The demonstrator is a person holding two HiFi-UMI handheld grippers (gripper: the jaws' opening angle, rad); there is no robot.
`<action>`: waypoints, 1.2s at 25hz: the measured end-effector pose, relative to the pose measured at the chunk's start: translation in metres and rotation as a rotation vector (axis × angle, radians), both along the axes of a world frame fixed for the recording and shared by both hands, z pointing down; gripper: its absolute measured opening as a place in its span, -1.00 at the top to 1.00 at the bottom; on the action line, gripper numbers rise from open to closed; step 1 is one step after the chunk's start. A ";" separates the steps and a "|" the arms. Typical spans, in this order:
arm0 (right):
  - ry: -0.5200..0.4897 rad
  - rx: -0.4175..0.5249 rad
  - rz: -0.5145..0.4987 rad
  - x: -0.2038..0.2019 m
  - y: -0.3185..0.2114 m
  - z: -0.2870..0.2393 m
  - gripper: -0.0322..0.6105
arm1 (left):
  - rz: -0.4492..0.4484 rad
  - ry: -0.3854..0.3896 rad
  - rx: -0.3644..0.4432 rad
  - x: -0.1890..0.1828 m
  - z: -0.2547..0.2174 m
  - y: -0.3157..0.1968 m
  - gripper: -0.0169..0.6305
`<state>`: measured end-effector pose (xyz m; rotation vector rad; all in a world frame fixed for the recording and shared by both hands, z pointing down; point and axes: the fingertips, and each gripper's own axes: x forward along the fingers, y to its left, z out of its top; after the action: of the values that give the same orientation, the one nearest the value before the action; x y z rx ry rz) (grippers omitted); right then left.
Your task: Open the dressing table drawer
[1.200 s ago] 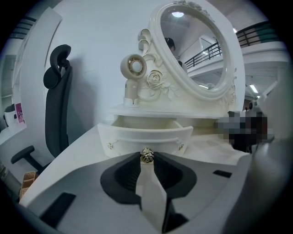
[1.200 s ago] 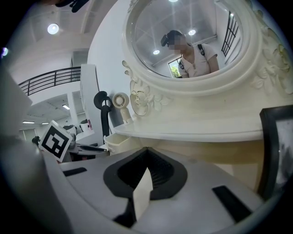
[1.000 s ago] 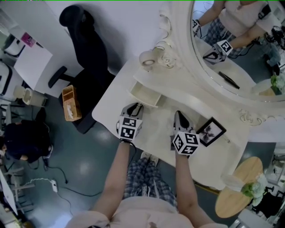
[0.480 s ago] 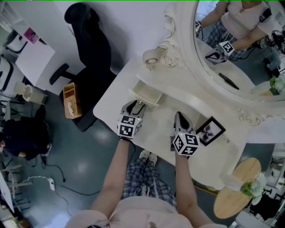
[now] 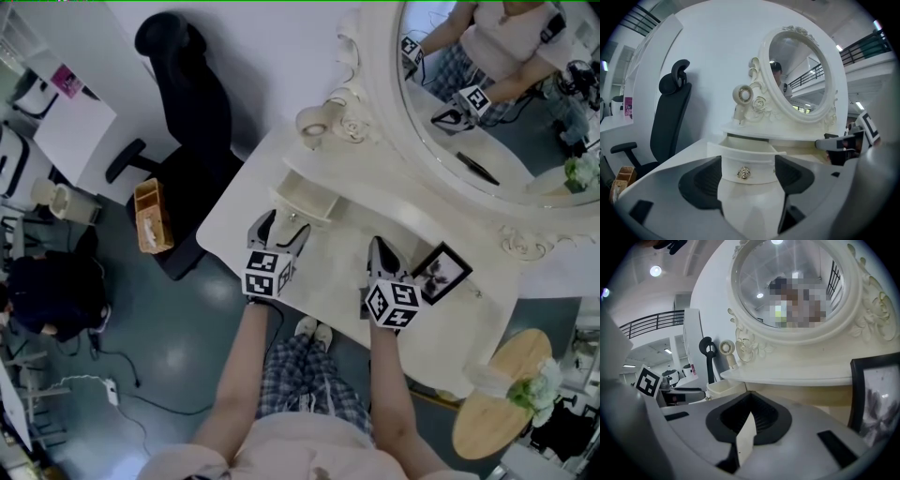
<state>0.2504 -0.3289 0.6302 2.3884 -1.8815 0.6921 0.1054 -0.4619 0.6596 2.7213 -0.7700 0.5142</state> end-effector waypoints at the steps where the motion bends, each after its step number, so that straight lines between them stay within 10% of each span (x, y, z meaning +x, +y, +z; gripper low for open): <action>1: 0.003 0.005 0.005 0.001 0.002 -0.004 0.85 | -0.003 0.010 0.004 -0.001 -0.007 0.000 -0.12; 8: 0.034 0.068 0.073 0.017 0.031 -0.045 0.85 | 0.005 0.074 0.030 0.003 -0.064 0.015 -0.08; 18: 0.099 0.186 0.208 0.045 0.104 -0.127 0.85 | 0.107 0.083 0.106 0.029 -0.133 0.063 0.78; 30: 0.192 0.231 0.355 0.086 0.185 -0.161 0.85 | 0.255 0.206 0.110 0.066 -0.164 0.106 0.87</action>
<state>0.3360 -0.1438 0.4694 2.8521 -1.5551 0.2487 0.1715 -0.3563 0.4960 2.9335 -0.4125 0.2409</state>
